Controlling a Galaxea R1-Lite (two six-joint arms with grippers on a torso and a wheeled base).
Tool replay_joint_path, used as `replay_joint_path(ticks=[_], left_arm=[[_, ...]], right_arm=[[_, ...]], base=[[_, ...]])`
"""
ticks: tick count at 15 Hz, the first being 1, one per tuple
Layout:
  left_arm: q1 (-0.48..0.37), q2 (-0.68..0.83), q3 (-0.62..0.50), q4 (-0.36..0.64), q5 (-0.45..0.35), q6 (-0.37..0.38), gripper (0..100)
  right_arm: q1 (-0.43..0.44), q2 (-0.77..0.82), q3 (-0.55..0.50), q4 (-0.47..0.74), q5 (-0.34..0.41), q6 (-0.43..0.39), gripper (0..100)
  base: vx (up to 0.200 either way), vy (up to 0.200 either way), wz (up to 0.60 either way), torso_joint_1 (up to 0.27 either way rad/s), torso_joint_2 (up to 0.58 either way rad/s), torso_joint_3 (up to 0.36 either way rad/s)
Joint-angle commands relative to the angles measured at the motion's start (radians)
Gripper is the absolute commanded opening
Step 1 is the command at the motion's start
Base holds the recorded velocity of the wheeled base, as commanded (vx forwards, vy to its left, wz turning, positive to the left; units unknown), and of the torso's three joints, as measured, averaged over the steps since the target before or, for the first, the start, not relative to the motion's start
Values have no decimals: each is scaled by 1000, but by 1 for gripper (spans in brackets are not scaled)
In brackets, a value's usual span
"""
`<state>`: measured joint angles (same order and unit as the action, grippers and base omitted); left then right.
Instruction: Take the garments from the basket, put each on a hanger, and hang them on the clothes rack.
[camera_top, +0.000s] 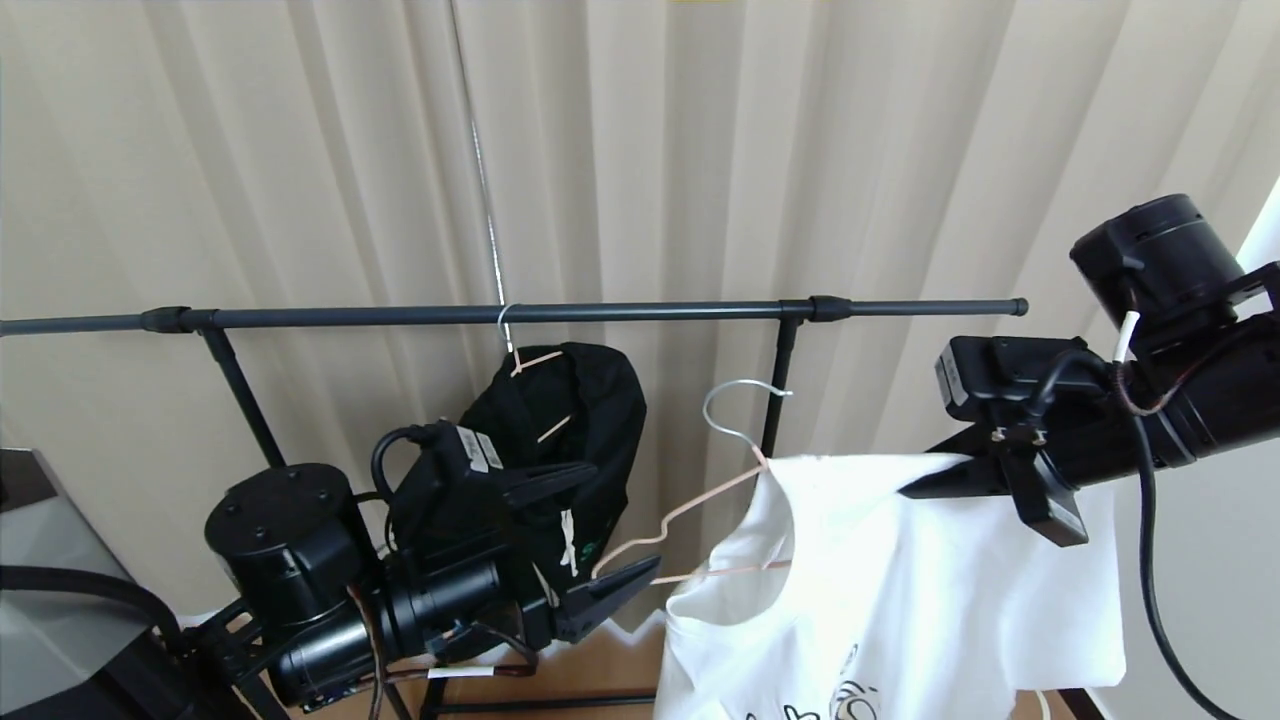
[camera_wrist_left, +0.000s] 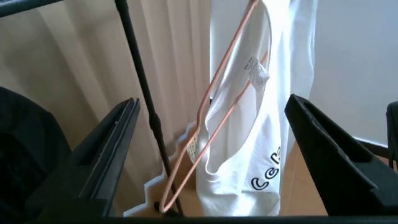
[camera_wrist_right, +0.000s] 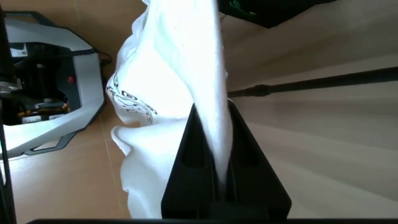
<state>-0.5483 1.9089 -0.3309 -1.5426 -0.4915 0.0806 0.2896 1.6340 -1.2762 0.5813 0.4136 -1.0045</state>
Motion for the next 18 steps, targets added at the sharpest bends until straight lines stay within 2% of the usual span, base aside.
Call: replay_joint_path(ticks=[1,3,4,5,7,8,9,10,11,12,13,17,18], left_arm=[[33,-56,-50,110,5,-7,100],[34,-140,-120,360,22,-12,100],[31,-168,-165,501,62,-12,100],[25,-169,-185,545,83,-12,100],[-25,-140,-257,685,235,-12,100],[-25,-139,-258,687,238,-12,100],[-65,-93,-292,717,352,-12,100],[-67,-91,-293,717,356,-12,100],[-110,-42,-318,720,459,-13,100],[-119,-27,-323,720,487,-13,100],[-145,9,-352,719,559,-33,100],[-157,45,-387,720,579,-79,100],[-157,59,-404,720,611,-82,100]], right_arm=[[8,-23,21,-72,-38,33,0],[8,-28,66,-212,-64,70,0],[8,-34,106,-302,-72,73,0],[8,-39,123,-336,-76,73,0],[22,-68,198,-475,-122,78,0],[23,-68,199,-478,-122,79,0],[45,-85,228,-529,-151,101,0],[46,-86,228,-529,-151,102,0],[77,-99,244,-557,-161,145,0],[86,-103,245,-561,-161,164,0],[109,-111,250,-564,-161,224,0],[111,-112,253,-566,-162,233,0],[112,-128,255,-566,-161,234,0]], base=[[0,0,0,0,0,0],[0,0,0,0,0,0],[0,0,0,0,0,0],[0,0,0,0,0,0],[0,0,0,0,0,0],[0,0,0,0,0,0],[0,0,0,0,0,0],[0,0,0,0,0,0],[0,0,0,0,0,0],[0,0,0,0,0,0],[0,0,0,0,0,0],[0,0,0,0,0,0],[0,0,0,0,0,0]])
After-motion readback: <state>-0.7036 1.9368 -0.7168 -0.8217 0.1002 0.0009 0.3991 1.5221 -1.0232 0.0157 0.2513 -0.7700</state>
